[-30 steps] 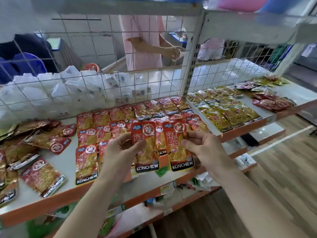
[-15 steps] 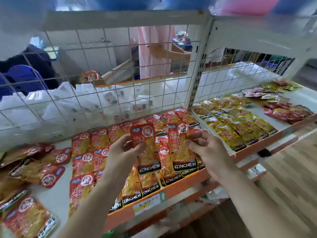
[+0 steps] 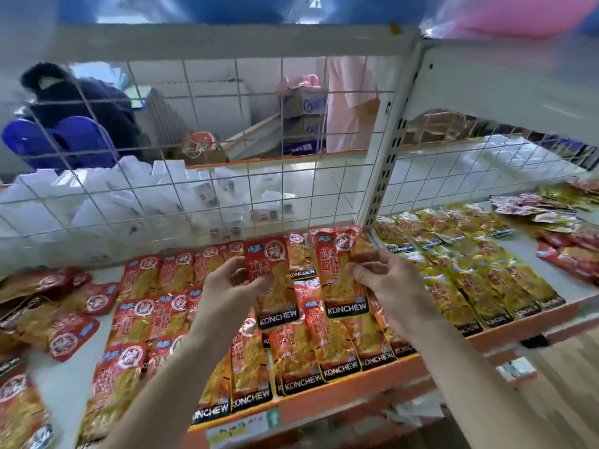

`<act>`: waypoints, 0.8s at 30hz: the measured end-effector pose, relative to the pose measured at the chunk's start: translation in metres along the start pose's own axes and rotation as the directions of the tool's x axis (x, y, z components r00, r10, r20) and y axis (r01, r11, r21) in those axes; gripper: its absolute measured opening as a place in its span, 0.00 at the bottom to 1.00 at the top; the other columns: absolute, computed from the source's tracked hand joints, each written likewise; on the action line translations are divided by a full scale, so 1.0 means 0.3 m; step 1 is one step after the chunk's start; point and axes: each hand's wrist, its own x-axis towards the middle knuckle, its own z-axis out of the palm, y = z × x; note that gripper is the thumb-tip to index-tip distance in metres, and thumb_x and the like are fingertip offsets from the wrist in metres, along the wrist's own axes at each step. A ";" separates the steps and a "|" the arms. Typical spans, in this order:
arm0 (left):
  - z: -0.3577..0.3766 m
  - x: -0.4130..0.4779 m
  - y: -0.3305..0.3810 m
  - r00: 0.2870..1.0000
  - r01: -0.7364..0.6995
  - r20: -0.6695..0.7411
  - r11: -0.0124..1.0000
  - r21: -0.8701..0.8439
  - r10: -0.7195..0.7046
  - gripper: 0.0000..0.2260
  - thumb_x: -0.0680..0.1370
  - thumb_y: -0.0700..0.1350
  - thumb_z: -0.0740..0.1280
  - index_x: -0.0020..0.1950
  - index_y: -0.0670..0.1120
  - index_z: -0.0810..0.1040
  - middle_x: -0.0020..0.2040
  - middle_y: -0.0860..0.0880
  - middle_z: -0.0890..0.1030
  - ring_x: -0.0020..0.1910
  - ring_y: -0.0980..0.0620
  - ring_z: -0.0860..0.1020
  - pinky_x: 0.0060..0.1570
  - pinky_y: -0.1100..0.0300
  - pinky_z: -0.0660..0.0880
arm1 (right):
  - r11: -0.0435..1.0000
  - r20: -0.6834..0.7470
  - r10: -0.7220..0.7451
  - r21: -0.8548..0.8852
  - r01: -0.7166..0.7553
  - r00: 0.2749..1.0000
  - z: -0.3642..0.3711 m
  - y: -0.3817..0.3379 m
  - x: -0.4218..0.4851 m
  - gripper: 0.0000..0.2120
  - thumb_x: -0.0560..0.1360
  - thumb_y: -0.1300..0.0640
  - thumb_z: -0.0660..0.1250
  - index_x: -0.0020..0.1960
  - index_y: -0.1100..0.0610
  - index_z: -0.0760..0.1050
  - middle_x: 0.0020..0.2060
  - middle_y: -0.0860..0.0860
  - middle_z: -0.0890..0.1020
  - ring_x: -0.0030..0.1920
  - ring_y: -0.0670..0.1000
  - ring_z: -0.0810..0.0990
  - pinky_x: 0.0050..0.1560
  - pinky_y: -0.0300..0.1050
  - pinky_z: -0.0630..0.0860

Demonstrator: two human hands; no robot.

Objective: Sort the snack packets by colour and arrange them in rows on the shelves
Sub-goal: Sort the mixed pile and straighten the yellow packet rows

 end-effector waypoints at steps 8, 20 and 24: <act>0.015 0.082 0.002 0.988 0.019 -0.153 1.000 -0.002 -0.019 0.21 0.72 0.42 0.77 0.64 0.45 0.78 0.55 0.47 0.84 0.56 0.46 0.82 0.62 0.46 0.77 | 0.999 0.147 -0.019 -0.045 0.026 0.989 0.017 -0.022 0.185 0.10 0.74 0.59 0.73 0.55 0.52 0.80 0.48 0.49 0.86 0.53 0.51 0.84 0.60 0.54 0.79; 0.019 0.248 -0.032 0.984 0.035 -0.179 0.997 0.064 -0.023 0.14 0.74 0.36 0.75 0.56 0.46 0.78 0.47 0.46 0.85 0.42 0.53 0.85 0.37 0.63 0.80 | 0.951 0.133 -0.023 -0.304 0.062 0.991 0.113 0.057 0.339 0.12 0.75 0.57 0.73 0.58 0.55 0.80 0.50 0.49 0.83 0.50 0.46 0.82 0.43 0.34 0.78; 0.019 0.293 -0.049 0.982 0.044 -0.188 0.988 0.150 -0.015 0.15 0.74 0.37 0.75 0.58 0.45 0.78 0.45 0.48 0.85 0.39 0.55 0.85 0.37 0.60 0.82 | 0.925 0.118 -0.027 -0.373 0.069 0.993 0.137 0.072 0.378 0.14 0.75 0.57 0.73 0.59 0.56 0.80 0.50 0.50 0.83 0.52 0.49 0.82 0.51 0.44 0.82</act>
